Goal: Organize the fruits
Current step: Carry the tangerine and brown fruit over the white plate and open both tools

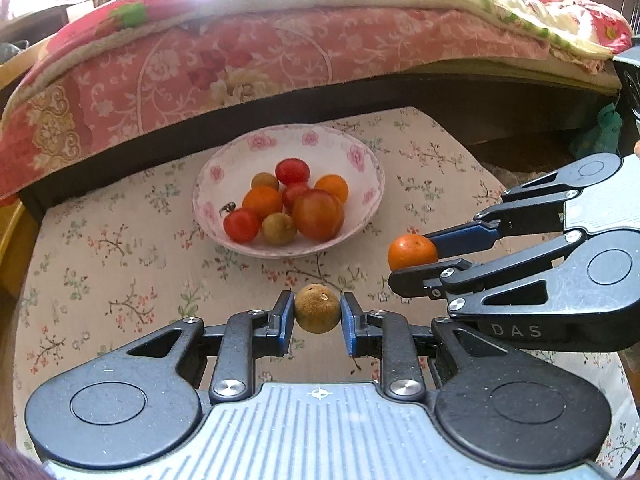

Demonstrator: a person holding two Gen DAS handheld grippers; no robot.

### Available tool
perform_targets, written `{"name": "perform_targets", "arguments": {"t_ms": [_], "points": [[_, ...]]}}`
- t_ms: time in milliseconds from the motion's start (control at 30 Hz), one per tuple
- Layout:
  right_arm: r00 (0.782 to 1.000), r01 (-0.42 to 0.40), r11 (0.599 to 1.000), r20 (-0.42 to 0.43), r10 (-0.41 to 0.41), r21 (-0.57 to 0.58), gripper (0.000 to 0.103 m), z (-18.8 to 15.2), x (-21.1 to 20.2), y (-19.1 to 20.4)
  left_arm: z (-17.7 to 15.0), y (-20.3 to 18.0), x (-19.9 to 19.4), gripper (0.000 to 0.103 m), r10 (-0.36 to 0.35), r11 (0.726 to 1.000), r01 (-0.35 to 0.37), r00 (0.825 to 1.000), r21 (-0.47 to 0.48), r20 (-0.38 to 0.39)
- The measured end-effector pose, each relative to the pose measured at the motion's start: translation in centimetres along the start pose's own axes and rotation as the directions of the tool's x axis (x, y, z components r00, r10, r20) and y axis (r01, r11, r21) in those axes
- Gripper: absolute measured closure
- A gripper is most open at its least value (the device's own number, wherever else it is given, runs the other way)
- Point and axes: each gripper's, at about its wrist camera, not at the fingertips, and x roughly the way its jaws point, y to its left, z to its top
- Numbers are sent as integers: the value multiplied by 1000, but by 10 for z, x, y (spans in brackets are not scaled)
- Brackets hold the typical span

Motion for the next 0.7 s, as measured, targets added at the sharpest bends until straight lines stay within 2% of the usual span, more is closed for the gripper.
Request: {"name": "perform_targets", "arguments": {"t_ms": [300, 700], "points": [[999, 10, 999, 30, -11, 44, 68, 14, 0, -11, 19, 5, 3, 72, 14, 1000, -13, 999, -6, 37], [994, 44, 995, 94, -53, 92, 68, 56, 14, -29, 56, 24, 25, 72, 48, 999, -46, 996, -26, 72]]}}
